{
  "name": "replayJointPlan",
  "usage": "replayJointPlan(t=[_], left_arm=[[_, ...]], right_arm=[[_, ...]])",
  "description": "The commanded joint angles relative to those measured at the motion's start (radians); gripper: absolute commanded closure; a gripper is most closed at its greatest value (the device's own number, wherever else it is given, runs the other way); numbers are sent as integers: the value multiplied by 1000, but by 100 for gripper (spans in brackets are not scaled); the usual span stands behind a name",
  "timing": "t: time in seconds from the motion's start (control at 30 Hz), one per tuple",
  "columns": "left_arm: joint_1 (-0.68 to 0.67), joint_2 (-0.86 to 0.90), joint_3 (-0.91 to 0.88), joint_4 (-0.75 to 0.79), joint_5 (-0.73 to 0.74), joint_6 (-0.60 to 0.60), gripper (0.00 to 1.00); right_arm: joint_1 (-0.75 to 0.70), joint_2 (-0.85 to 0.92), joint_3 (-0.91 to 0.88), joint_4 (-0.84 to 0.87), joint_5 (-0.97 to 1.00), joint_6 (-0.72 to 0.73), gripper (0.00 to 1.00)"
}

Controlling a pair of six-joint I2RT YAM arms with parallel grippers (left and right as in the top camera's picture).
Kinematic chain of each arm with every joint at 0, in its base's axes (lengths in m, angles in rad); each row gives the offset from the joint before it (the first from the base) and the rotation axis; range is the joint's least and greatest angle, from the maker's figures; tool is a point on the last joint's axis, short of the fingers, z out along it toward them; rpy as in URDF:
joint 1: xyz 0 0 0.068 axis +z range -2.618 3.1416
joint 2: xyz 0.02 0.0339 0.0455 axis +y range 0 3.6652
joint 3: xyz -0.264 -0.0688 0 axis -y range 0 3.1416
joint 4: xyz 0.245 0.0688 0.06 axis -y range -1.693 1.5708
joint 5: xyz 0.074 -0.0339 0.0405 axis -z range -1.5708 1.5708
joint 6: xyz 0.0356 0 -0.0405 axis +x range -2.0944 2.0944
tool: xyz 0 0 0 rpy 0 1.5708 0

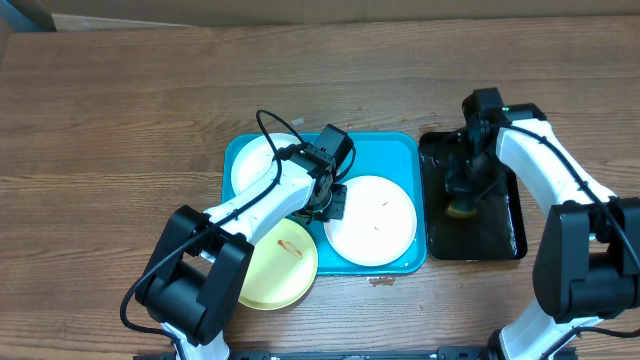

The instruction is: Clean dirty plates on tray and stack at the side

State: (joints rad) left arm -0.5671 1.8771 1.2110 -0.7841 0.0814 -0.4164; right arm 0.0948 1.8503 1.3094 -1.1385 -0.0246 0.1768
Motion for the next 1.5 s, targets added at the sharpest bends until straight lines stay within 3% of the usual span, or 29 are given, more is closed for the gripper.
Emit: replayJointPlan(t=[0.0,0.27,0.57,1.07,1.47], left_arm=[[5,16,14,4,-23,-32,96],[5,16,14,11,-23,-42,96],[5,16,14,11,-23,-45,96],[5,16,14,11,-22,-45,96],[5,16,14,12,-22,-44,96]], right_arm=[[32,-37,55,-1,-151,-86,96],[208,-37,53,3,-201,-106,96],[362,-35,11,79,9,-38,96],[365,-34,-220,383,-1,-39,94],[365,-34,-244,401,-191,-137,88]])
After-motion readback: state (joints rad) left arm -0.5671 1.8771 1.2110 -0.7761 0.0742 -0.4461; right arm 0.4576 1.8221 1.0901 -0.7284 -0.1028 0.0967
